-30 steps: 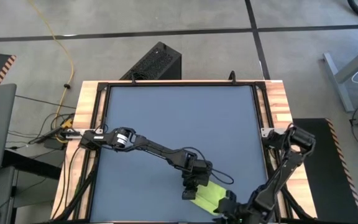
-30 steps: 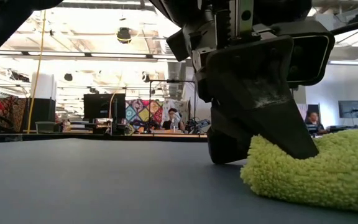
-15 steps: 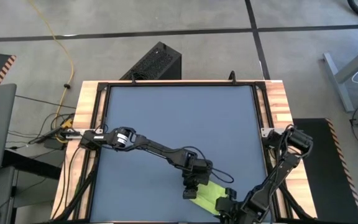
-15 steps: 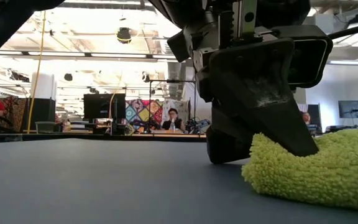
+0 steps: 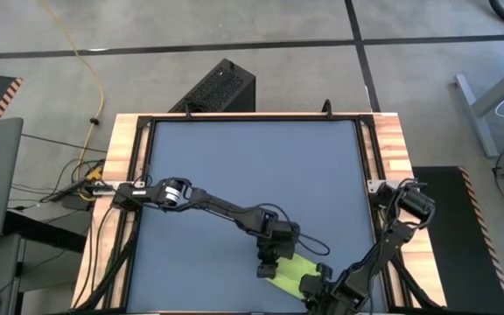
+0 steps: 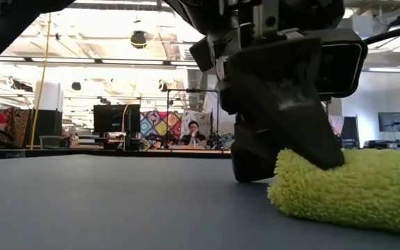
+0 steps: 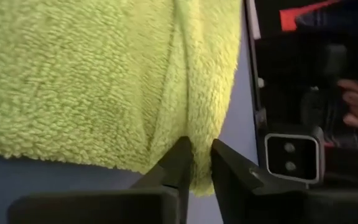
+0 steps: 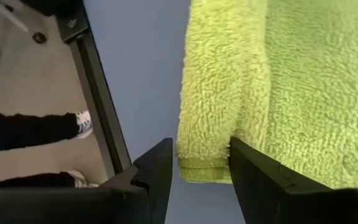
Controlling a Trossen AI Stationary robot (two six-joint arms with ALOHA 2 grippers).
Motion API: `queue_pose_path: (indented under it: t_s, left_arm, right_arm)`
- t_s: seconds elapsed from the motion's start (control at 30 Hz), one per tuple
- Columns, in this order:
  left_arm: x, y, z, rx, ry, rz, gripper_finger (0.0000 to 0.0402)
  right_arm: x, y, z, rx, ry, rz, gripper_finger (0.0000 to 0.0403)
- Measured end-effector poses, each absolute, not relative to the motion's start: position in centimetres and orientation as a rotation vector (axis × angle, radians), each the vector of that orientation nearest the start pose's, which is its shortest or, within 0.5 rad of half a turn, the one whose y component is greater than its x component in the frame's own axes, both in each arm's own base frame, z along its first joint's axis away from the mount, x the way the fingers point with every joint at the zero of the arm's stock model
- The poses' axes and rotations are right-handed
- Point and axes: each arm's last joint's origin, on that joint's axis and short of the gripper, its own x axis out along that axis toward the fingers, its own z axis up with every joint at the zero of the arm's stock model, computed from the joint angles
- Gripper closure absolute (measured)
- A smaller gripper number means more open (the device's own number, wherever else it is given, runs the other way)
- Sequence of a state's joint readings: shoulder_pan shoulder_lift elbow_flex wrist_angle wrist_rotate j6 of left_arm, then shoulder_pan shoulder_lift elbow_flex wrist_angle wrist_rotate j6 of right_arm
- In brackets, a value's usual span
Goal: Roll towel
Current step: Roll the green towel
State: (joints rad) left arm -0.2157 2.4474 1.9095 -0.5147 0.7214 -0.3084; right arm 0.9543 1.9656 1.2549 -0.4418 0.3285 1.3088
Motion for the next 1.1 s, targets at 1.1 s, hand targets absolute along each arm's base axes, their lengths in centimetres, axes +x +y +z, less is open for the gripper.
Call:
queue_pose_path:
  t_s: [1.1]
  left_arm:
    - [46.1, -21.1, 18.8, 0.647, 0.698, -0.783, 0.0303]
  right_arm:
    - [22.6, 31.4, 14.6, 0.643, 1.069, -0.189, 0.0362]
